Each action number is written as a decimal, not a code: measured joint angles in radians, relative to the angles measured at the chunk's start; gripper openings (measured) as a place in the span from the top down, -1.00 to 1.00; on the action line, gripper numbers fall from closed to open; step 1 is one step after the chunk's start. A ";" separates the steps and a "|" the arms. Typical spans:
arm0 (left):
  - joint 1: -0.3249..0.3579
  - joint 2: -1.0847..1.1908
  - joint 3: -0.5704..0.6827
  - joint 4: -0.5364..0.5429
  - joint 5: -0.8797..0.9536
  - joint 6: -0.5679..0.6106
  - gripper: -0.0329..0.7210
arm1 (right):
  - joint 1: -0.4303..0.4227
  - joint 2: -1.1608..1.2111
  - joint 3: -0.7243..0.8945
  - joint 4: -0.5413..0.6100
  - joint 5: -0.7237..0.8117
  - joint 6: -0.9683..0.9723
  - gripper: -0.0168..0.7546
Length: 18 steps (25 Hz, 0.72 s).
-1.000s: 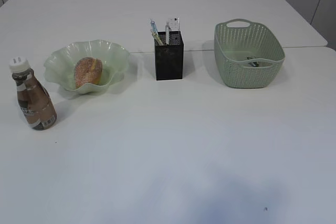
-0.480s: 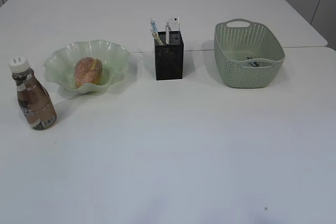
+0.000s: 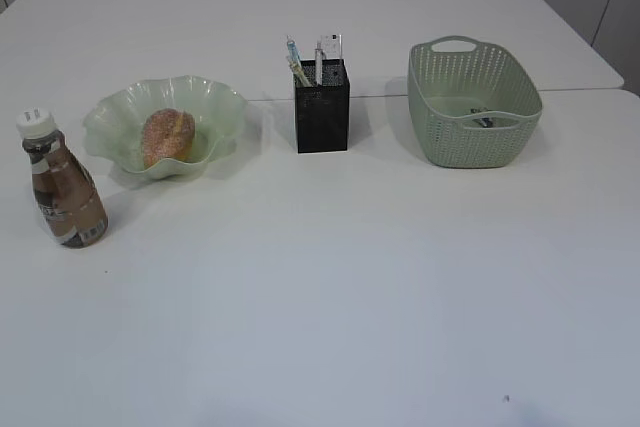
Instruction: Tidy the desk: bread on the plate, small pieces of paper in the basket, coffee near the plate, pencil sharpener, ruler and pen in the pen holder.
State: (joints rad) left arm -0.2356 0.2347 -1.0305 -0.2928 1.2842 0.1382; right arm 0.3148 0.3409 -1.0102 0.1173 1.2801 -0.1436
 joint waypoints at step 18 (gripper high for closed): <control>-0.027 -0.059 0.289 0.068 0.000 0.061 -0.44 | 0.000 -0.219 0.283 -0.011 -0.002 -0.022 -0.01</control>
State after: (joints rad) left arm -0.2627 0.1752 -0.7420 -0.2247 1.2842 0.1987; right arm 0.3148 0.1220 -0.7276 0.1064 1.2782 -0.1658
